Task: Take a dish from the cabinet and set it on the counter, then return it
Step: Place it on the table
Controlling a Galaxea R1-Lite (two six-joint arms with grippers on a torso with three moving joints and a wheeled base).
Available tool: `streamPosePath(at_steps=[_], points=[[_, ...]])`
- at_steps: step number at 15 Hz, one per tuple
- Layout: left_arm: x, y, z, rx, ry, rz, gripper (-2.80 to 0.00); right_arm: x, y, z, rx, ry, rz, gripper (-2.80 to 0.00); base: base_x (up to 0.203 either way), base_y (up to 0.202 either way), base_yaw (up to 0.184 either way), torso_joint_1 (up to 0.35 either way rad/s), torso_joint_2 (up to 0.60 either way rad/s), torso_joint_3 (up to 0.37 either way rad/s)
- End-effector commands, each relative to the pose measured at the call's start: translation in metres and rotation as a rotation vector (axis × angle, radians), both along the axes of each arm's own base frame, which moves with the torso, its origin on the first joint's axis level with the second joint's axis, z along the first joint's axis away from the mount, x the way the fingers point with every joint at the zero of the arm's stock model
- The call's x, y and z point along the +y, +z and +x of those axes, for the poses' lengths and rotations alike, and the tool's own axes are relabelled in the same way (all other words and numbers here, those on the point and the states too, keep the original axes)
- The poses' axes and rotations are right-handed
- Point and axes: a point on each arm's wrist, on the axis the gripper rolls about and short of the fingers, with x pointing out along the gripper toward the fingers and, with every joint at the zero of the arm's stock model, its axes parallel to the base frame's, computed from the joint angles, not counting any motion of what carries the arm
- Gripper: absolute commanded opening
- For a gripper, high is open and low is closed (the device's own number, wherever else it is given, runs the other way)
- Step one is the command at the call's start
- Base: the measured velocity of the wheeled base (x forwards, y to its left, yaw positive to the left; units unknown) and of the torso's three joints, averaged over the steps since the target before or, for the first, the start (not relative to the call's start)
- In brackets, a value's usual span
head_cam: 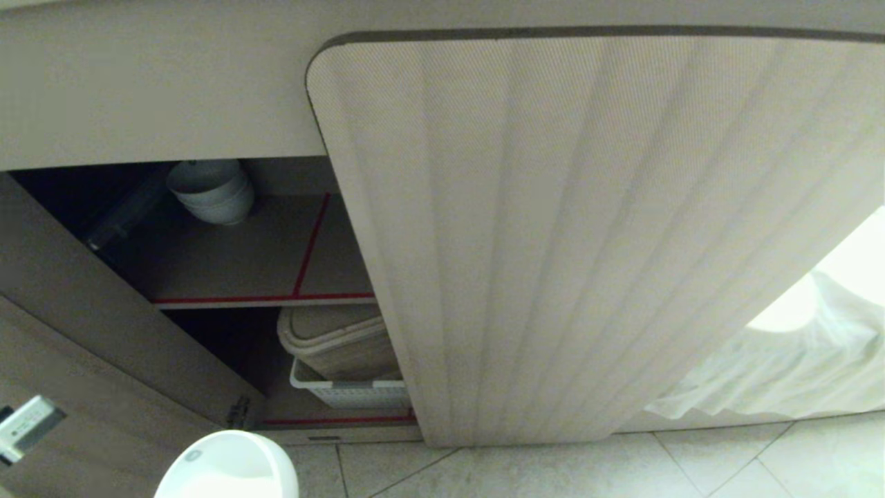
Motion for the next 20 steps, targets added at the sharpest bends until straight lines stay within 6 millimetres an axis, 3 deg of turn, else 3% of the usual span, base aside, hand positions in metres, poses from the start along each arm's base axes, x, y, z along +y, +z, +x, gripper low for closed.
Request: streamPosePath(at_steps=[1,13,20], points=[[0.0,0.0,-0.002,0.004,-0.016,0.001,-2.8,0.0,0.0,0.0,0.0,0.001,0.0,-2.8,0.0,0.0,0.0,0.0,0.0,0.0],[0.0,-0.006,-0.027,0.088,-0.248,0.074,-2.8,0.0,0.0,0.0,0.0,0.001,0.0,-2.8,0.0,0.0,0.0,0.0,0.0,0.0],[0.0,-0.007,-0.029,0.094,-0.267,0.093,-2.8,0.0,0.0,0.0,0.0,0.0,0.0,-2.8,0.0,0.0,0.0,0.0,0.0,0.0]])
